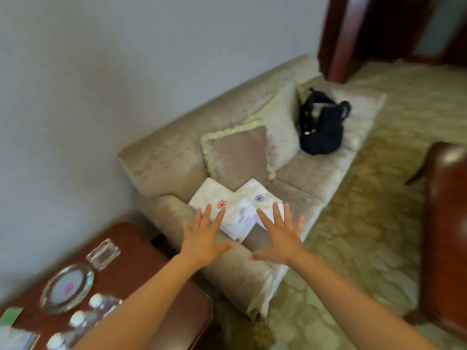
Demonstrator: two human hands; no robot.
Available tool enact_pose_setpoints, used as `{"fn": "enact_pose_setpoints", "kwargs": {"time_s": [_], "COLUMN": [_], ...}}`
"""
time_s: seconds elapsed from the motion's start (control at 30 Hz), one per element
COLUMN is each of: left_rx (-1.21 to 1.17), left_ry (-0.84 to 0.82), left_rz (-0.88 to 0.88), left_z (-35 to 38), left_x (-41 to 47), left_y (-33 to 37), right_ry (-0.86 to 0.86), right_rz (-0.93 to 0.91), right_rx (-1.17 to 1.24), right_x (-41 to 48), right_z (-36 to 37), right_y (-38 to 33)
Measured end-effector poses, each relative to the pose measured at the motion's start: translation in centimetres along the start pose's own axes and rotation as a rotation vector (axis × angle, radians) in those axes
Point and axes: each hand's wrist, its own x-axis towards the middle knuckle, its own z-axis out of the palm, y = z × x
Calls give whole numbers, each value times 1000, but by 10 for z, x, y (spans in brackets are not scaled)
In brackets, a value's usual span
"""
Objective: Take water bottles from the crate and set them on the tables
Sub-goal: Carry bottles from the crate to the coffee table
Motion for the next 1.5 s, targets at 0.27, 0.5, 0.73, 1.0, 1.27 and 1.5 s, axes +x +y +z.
{"fn": "enact_pose_setpoints", "kwargs": {"time_s": [0.27,0.5,0.73,1.0,1.27,1.5], "left_rx": [36,92,199,240,277,325], "left_ry": [-132,-173,-201,-138,-163,-177], "left_rz": [378,712,928,1037,1113,1270], "left_z": [14,27,48,74,101,121], "left_x": [17,-7,-39,-75,-102,-119], "left_y": [76,186,296,449,594,727], "right_ry": [133,245,321,392,425,486], "right_rz": [501,851,1011,1075,1165,1291], "right_rx": [139,251,292,288,320,359], "right_x": [-113,-228,-315,-396,-483,-549], "right_z": [17,31,33,22,13,5], "right_y": [56,107,166,286,397,482]}}
